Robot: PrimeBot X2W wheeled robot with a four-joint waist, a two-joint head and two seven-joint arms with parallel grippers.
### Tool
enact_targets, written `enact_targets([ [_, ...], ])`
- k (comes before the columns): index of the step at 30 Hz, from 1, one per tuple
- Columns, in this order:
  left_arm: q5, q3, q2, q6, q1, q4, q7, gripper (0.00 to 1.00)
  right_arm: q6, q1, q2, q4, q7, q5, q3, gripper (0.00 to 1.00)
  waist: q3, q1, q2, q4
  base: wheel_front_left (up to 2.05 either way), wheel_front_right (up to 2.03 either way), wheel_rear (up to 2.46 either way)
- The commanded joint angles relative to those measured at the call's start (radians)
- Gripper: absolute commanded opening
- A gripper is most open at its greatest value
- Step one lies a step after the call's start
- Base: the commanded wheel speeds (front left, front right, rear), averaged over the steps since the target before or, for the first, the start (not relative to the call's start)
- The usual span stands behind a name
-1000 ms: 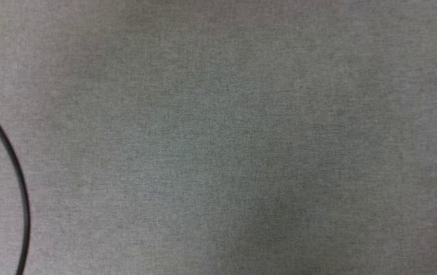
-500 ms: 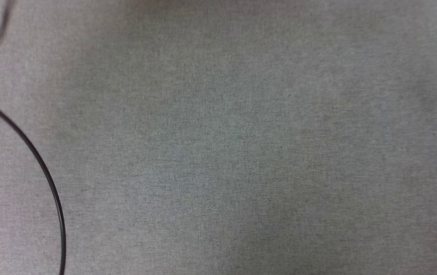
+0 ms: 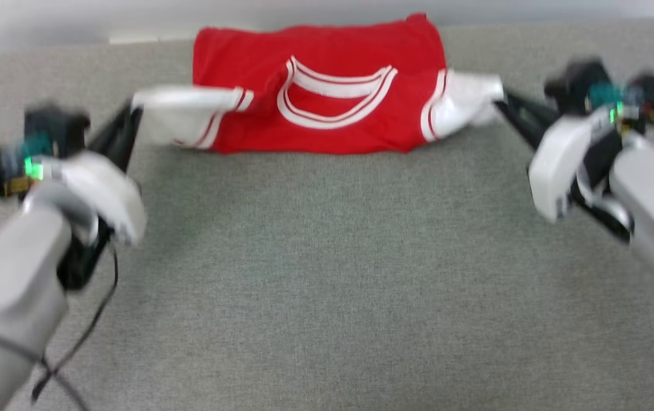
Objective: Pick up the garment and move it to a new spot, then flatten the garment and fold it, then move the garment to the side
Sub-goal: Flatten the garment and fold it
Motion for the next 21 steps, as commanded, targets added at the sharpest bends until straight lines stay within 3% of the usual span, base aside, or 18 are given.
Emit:
enact_targets([
  [1,-0.007,0.009,0.022,0.020,0.069,-0.033,-0.007,0.00,-0.001,0.050,-0.026,-0.012,-0.016,0.013,0.008,0.00,-0.041,0.0001,0.0000,-0.001,0.00,0.00,0.00],
  [15,-0.120,0.072,0.208,0.257,0.648,-0.375,-0.006,0.00,-0.001,0.469,-0.218,-0.186,-0.001,0.082,0.024,0.00,-0.204,0.0001,0.0000,-0.041,0.00,0.00,0.00],
  [21,-0.174,0.077,0.256,0.322,0.819,-0.466,-0.005,0.00,-0.001,0.635,-0.274,-0.265,0.029,0.087,-0.030,0.00,-0.249,0.0001,0.0000,-0.050,0.00,0.00,0.00],
])
